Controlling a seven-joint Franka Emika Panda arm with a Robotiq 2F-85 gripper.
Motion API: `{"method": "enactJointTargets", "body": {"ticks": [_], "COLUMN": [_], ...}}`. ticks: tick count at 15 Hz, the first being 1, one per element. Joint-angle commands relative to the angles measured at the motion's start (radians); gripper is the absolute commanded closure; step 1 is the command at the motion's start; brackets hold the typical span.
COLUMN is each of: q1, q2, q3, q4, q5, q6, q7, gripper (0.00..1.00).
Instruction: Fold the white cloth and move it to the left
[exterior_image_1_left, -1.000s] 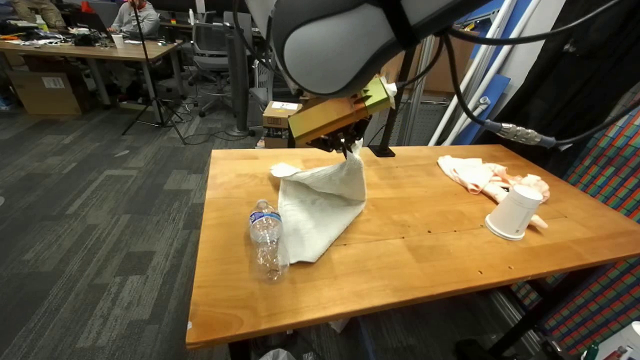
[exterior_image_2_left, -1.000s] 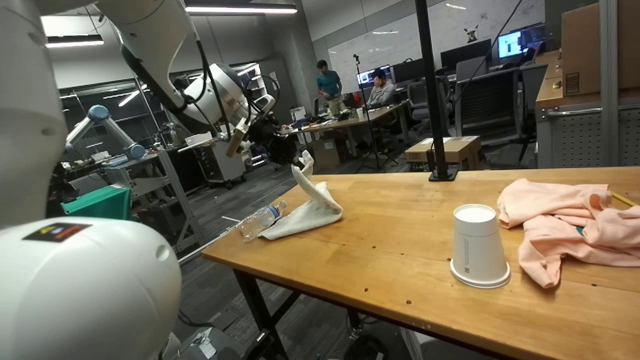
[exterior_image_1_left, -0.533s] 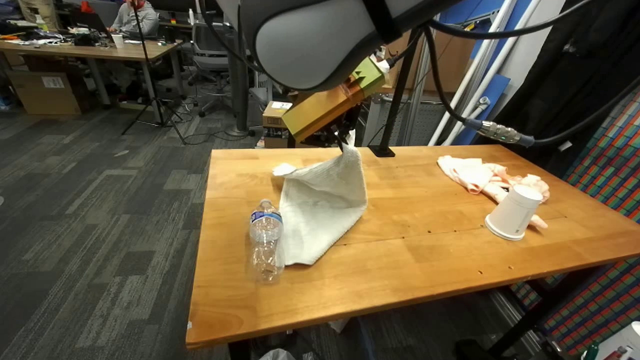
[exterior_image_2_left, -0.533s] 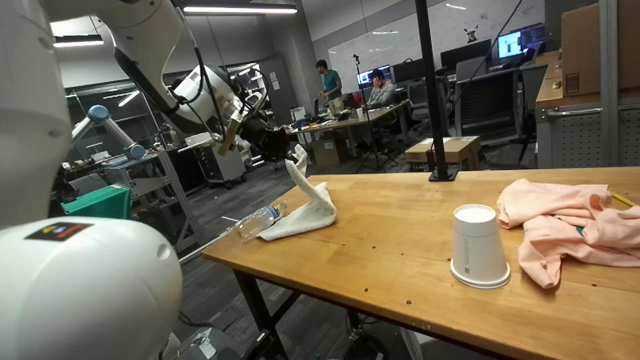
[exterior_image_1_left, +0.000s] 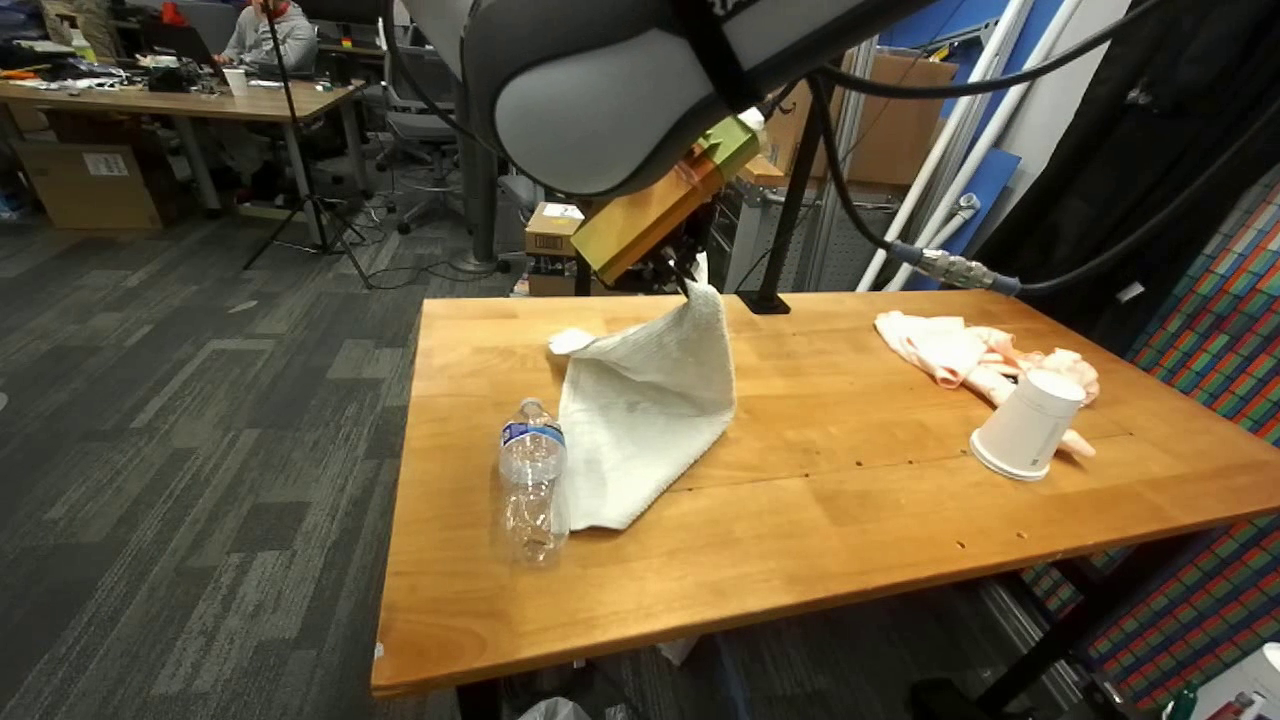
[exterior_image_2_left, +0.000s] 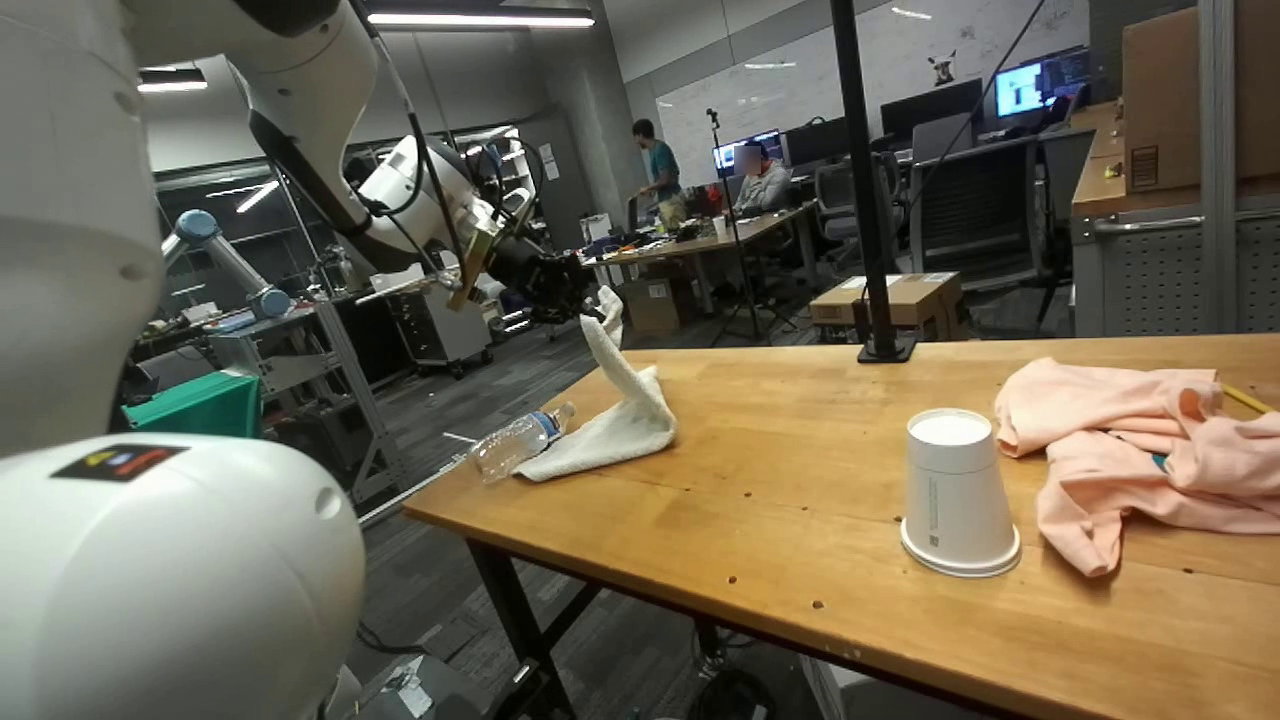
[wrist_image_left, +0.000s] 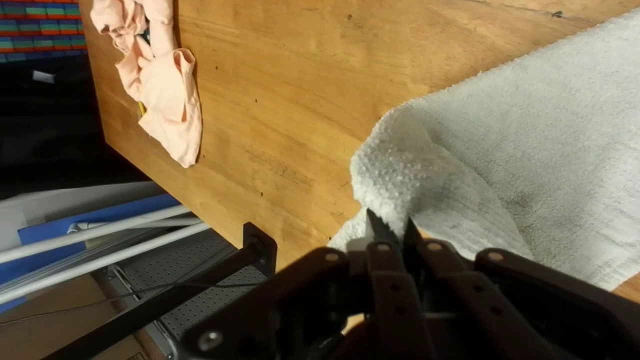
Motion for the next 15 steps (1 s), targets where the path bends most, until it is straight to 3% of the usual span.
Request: {"method": "enactJointTargets", "body": {"ticks": [1,6,9,13,15], "q1": [0.019,0.035,0.010,-0.013,-0.033], "q2": [0.010,-0.007,-0.019,-0.056,-0.074], "q3": [0.018,0.069,0.100,0.082,0.066], "q4": [0.054,0.070,0.077,0.073,0.050], "q5": [0.001,0.065,0.207,0.438,0.502], "q6": [-0.077,-0.065,0.035,0.067,0.088], "q7": [-0.013,-0.018,-0.049,-0.065,-0.065], "gripper": [0.94,0.95,0.95,0.95,0.95]}}
